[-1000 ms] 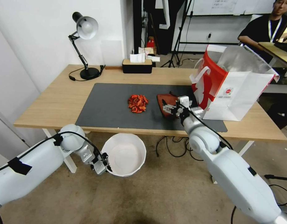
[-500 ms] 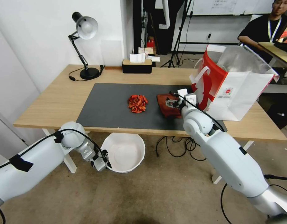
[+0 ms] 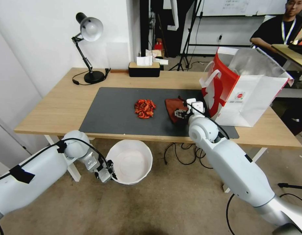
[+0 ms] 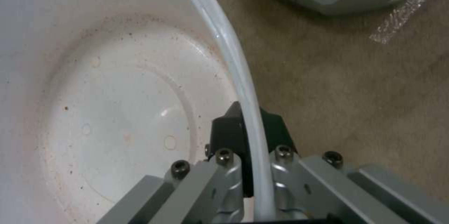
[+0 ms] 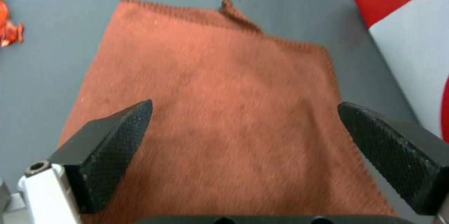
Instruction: Sweep shrimp from table into container with towel, then put container into takeout bag.
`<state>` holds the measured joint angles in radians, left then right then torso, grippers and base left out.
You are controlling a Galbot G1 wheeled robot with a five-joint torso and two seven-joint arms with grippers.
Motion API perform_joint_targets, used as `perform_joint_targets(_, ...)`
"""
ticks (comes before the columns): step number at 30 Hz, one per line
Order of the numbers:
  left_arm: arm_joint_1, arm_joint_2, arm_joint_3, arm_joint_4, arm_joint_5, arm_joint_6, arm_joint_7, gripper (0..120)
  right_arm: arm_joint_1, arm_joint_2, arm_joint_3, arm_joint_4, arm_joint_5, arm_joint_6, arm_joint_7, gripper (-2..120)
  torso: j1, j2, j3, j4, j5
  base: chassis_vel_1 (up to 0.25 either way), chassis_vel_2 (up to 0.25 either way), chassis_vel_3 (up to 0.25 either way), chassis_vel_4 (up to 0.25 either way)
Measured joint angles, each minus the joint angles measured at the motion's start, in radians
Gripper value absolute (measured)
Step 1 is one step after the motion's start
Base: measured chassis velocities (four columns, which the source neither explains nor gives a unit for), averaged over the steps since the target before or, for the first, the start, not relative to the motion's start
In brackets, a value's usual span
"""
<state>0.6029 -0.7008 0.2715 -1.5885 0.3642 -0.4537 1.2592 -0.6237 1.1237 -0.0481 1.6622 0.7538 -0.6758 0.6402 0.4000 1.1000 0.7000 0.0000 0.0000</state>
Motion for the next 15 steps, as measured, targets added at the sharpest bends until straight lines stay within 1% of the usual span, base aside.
perform_joint_targets(2,0.01,0.0,-0.007,-0.001,0.001,-0.003,-0.002,0,-0.011,0.005,0.002,0.0,0.005,-0.004,0.001,100,0.0,0.0,0.0,-0.0001,0.0,0.0,0.0,0.0,0.0)
perform_joint_targets(8,0.011,0.002,-0.007,-0.003,0.002,-0.005,-0.01,0,-0.019,0.011,0.004,-0.003,0.013,-0.006,0.002,100,0.0,0.0,0.0,-0.0001,-0.0001,0.0,0.0,0.0,0.0)
perform_joint_targets(9,0.012,0.002,-0.006,-0.004,0.001,-0.006,-0.014,0,-0.025,0.012,0.005,-0.001,0.023,-0.006,0.002,94,0.0,0.0,0.0,-0.0001,0.0,0.0,0.0,0.0,0.0)
perform_joint_targets(10,0.012,0.002,-0.006,-0.004,0.001,-0.006,-0.014,0,-0.025,0.012,0.005,-0.001,0.023,-0.006,0.002,94,0.0,0.0,0.0,-0.0001,0.0,0.0,0.0,0.0,0.0)
perform_joint_targets(12,0.012,0.001,-0.005,-0.004,0.0,-0.007,-0.019,0,-0.031,0.013,0.008,0.002,0.025,-0.003,0.001,83,0.0,0.0,0.0,0.0,0.0,0.0,0.0,0.0,0.0)
perform_joint_targets(13,0.012,0.001,-0.005,-0.004,0.0,-0.007,-0.019,0,-0.031,0.013,0.008,0.002,0.025,-0.003,0.001,83,0.0,0.0,0.0,0.0,0.0,0.0,0.0,0.0,0.0)
perform_joint_targets(14,0.012,0.001,-0.004,-0.004,0.0,-0.008,-0.021,0,-0.034,0.013,0.009,0.003,0.026,-0.002,0.0,77,0.0,0.0,0.0,0.0001,-0.0001,0.0,0.0,0.0,0.0)
perform_joint_targets(15,0.013,0.001,-0.004,-0.004,-0.001,-0.01,-0.023,0,-0.035,0.013,0.01,0.004,0.028,-0.001,0.0,73,0.0,0.0,0.0,0.0001,-0.0001,0.0,0.0,0.0,0.0)
